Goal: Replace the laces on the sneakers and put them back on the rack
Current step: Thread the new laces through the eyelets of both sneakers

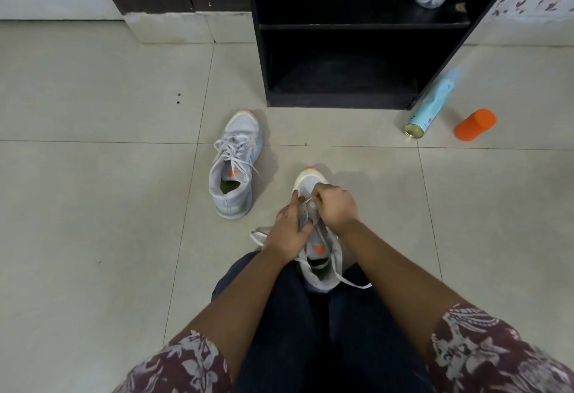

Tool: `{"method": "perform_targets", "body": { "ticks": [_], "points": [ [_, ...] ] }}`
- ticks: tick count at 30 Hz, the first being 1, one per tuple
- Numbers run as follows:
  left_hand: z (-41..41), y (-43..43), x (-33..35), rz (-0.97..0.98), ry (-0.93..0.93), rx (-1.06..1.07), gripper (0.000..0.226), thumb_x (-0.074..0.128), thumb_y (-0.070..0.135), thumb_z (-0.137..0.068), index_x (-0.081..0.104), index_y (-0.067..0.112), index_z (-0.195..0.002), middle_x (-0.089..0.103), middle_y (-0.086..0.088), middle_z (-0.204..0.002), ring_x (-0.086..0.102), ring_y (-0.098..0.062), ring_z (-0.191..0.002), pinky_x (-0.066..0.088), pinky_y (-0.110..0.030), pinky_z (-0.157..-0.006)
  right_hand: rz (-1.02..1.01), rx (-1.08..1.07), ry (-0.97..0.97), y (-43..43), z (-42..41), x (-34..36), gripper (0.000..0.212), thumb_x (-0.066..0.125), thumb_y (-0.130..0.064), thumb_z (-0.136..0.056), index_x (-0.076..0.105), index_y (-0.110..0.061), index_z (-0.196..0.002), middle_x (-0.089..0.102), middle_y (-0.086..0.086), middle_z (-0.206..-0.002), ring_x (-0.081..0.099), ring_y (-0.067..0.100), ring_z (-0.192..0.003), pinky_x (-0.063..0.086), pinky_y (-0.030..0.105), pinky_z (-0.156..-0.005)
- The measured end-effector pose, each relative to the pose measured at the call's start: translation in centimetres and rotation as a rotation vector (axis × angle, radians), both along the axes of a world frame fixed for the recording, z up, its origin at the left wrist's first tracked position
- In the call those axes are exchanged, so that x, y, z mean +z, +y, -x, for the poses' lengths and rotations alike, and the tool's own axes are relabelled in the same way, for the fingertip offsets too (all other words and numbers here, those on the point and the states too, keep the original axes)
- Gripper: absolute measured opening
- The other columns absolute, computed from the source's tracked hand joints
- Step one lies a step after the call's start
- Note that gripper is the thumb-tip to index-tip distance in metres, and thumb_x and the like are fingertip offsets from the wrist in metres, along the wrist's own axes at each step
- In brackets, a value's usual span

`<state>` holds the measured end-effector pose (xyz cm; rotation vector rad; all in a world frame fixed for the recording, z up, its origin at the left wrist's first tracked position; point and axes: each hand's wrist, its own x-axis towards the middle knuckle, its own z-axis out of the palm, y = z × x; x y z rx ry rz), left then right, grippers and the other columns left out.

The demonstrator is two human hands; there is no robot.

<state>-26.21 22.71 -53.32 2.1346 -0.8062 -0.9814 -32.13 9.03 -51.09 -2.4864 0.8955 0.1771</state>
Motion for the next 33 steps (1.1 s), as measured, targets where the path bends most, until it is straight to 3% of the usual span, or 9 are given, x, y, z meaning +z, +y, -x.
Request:
{"method": "perform_targets", "body": {
  "ticks": [6,11,18,22,25,27,29,31,33],
  "points": [
    [-0.2,0.0,-0.1,0.052,0.002,0.013,0.065,0.044,0.022,-0.098,0.012,0.019,-0.154,0.036,-0.003,-0.151,0.031,-0.019,-0.139,0.023,-0.023,-0.108,-0.076,-0.087,-0.114,0.6,1.1,0.6,0.026,0.056,-0.013,-0.084,0.06,-0.015,-0.11,0.061,0.005,-0.116,0.056,0.027,-0.104,0.047,0.033,-0.078],
    [-0.2,-0.1,-0.4,0.052,0.018,0.027,0.062,0.041,0.019,-0.097,0.013,0.02,-0.153,0.034,-0.003,-0.153,0.028,-0.019,-0.141,0.023,-0.03,-0.115,0.282,0.076,-0.043,3.1,2.9,-0.4,0.018,0.078,-0.015,-0.062,0.072,-0.019,-0.079,0.063,0.005,-0.113,0.058,0.03,-0.105,0.049,0.041,-0.084],
    [-0.3,0.0,-1.4,-0.005,0.027,-0.016,0.059,0.035,0.028,-0.101,0.011,0.021,-0.154,0.025,-0.004,-0.156,0.023,-0.018,-0.144,0.019,-0.034,-0.118,0.332,-0.027,-0.037,3.5,3.2,0.2,0.018,0.084,-0.016,-0.05,0.071,-0.024,-0.058,0.065,-0.001,-0.107,0.055,0.024,-0.104,0.041,0.037,-0.09],
    [-0.2,-0.2,-1.6,-0.072,0.012,-0.071,0.055,0.031,0.028,-0.102,0.011,0.023,-0.153,0.014,-0.002,-0.16,0.015,-0.017,-0.146,0.014,-0.033,-0.119,0.298,-0.021,-0.168,3.9,5.3,0.2,0.017,0.078,-0.017,-0.063,0.065,-0.025,-0.056,0.061,-0.001,-0.115,0.05,0.026,-0.115,0.027,0.036,-0.099],
    [0.0,-0.5,-1.2,-0.013,0.041,-0.021,0.05,0.032,0.023,-0.103,0.022,0.021,-0.152,0.019,0.0,-0.159,0.02,-0.017,-0.145,0.015,-0.026,-0.116,0.199,-0.041,-0.195,3.6,6.1,-0.1,0.007,0.075,-0.019,-0.072,0.072,-0.025,-0.073,0.057,0.002,-0.125,0.048,0.03,-0.12,0.031,0.04,-0.101],
    [-0.4,-0.2,-0.7,0.085,0.077,0.199,0.044,0.037,0.016,-0.101,0.038,0.015,-0.145,0.039,-0.003,-0.15,0.037,-0.018,-0.136,0.025,-0.022,-0.111,-0.09,-0.168,-0.221,2.7,6.8,0.1,0.03,0.07,-0.022,-0.082,0.067,-0.025,-0.111,0.051,0.001,-0.132,0.044,0.024,-0.121,0.033,0.032,-0.101],
    [-1.7,0.6,-0.6,0.083,-0.007,0.344,0.038,0.047,0.011,-0.095,0.051,0.012,-0.133,0.055,-0.007,-0.134,0.052,-0.024,-0.122,0.039,-0.033,-0.105,-0.398,-0.489,-0.378,1.2,8.0,1.0,0.034,0.061,-0.02,-0.09,0.057,-0.018,-0.124,0.059,0.003,-0.12,0.054,0.021,-0.11,0.041,0.027,-0.093],
    [-3.4,1.4,-0.9,-0.112,-0.179,0.191,0.038,0.055,0.008,-0.086,0.058,0.016,-0.123,0.057,-0.007,-0.124,0.056,-0.028,-0.113,0.047,-0.039,-0.094,-0.393,-0.747,-0.331,-0.8,9.7,1.1,0.025,0.05,-0.022,-0.096,0.059,-0.013,-0.117,0.067,0.006,-0.111,0.061,0.026,-0.1,0.045,0.03,-0.084],
    [-4.3,1.6,-0.8,-0.326,-0.329,-0.116,0.037,0.056,0.012,-0.083,0.061,0.021,-0.118,0.055,-0.006,-0.122,0.054,-0.028,-0.112,0.047,-0.037,-0.092,-0.284,-0.749,-0.066,-2.1,10.8,0.6,0.025,0.047,-0.025,-0.094,0.062,-0.014,-0.111,0.067,0.004,-0.11,0.06,0.027,-0.098,0.043,0.028,-0.077]
  ]
}}
